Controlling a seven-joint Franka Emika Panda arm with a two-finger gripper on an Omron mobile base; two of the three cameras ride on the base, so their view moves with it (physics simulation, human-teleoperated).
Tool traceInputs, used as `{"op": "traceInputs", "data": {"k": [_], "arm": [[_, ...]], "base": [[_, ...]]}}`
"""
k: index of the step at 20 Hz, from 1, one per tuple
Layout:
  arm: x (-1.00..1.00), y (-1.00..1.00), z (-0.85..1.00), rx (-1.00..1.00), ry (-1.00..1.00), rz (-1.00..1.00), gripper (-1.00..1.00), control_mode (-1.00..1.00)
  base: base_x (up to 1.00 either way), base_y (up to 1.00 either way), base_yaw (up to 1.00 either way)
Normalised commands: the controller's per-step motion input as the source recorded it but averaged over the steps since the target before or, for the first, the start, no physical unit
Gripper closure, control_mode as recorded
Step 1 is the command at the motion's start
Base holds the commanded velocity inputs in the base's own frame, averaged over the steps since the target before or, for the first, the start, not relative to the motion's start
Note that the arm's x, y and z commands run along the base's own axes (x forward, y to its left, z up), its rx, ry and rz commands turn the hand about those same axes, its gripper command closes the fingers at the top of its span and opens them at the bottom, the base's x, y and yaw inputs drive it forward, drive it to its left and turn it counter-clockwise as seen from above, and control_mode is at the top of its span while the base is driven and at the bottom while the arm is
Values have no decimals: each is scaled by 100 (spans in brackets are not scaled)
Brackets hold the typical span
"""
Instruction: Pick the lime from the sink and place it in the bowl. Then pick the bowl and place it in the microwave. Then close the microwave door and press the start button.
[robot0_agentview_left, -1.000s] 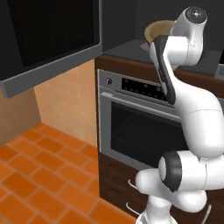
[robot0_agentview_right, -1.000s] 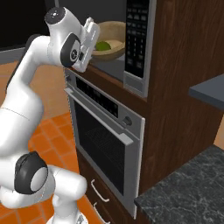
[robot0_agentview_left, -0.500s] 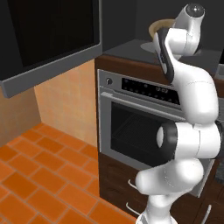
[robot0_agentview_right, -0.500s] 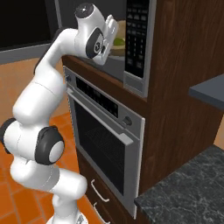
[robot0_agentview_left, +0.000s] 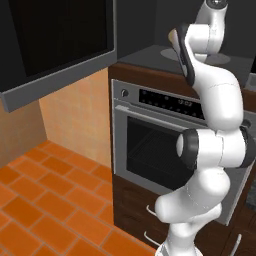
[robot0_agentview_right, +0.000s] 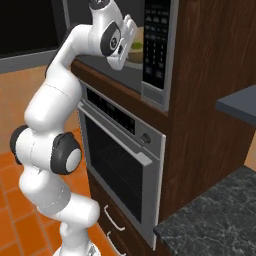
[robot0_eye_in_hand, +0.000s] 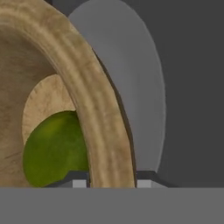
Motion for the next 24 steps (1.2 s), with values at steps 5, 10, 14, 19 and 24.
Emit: {"op": "traceInputs", "data": {"k": [5,10,14,19,24], "arm": [[11,-1,-30,-2,-5,0,-100,-100],[0,0,-26,0,-42,0,-100,-100],[-44,28,-4,-1,-53,0,-100,-100],[-100,54,20,-7,-20,3,-100,-100],[-100,75,26,0,0,11,-100,-100]], "base": [[0,0,0],[0,0,0],[0,0,0],[0,0,0],[0,0,0]]}}
